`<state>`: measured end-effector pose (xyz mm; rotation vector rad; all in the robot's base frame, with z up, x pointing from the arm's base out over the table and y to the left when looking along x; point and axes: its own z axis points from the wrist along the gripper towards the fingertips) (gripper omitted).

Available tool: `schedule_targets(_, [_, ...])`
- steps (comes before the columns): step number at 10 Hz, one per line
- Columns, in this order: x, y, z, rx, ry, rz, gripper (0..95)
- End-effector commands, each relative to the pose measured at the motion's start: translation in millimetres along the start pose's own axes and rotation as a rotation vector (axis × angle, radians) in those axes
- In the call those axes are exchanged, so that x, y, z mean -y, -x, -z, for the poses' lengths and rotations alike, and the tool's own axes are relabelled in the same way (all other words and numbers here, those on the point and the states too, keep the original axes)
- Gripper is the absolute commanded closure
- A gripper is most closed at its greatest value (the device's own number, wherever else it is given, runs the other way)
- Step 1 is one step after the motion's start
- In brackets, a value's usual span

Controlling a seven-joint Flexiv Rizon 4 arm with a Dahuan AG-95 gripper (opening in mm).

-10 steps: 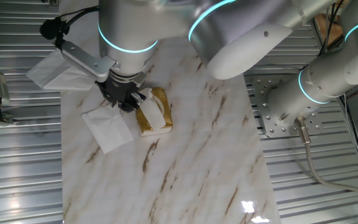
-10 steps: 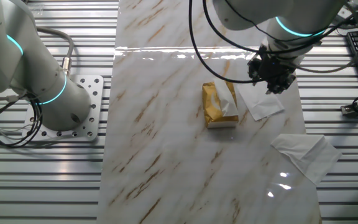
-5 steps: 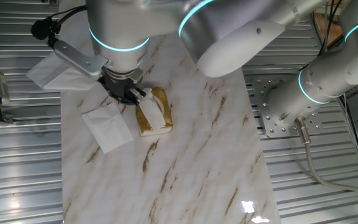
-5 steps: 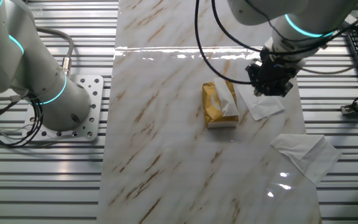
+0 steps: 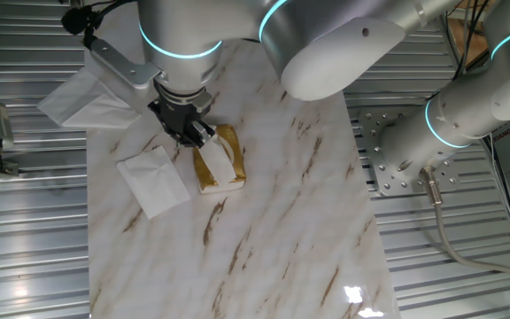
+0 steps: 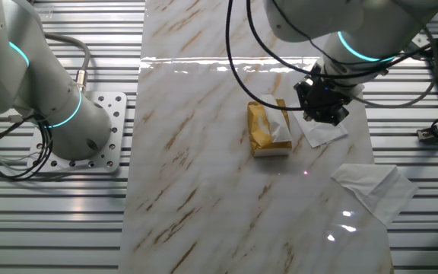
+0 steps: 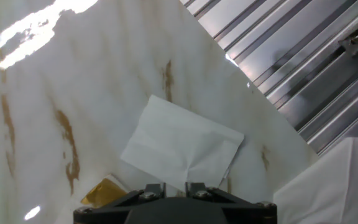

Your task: Pull out a napkin

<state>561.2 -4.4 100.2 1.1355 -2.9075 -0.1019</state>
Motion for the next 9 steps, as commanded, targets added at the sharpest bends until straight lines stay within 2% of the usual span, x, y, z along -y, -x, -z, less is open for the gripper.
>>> schedule_targets(1, [0.1,0.0,-0.7,0.004,0.004,0.005,95.0])
schedule_targets(3, [-0.2,-0.6,-1.0,0.028,0.027,0.023,95.0])
schedule_targets(4, [-0.2,-0.6,-1.1,0.03,0.038,0.031,95.0])
schedule_targets(6, [-0.6,-1.3,-1.8,0.002,0.049,0.058,95.0])
schedule_targets(9, [-3.5,-5.7,-4.5,-0.003,0.049,0.065,95.0])
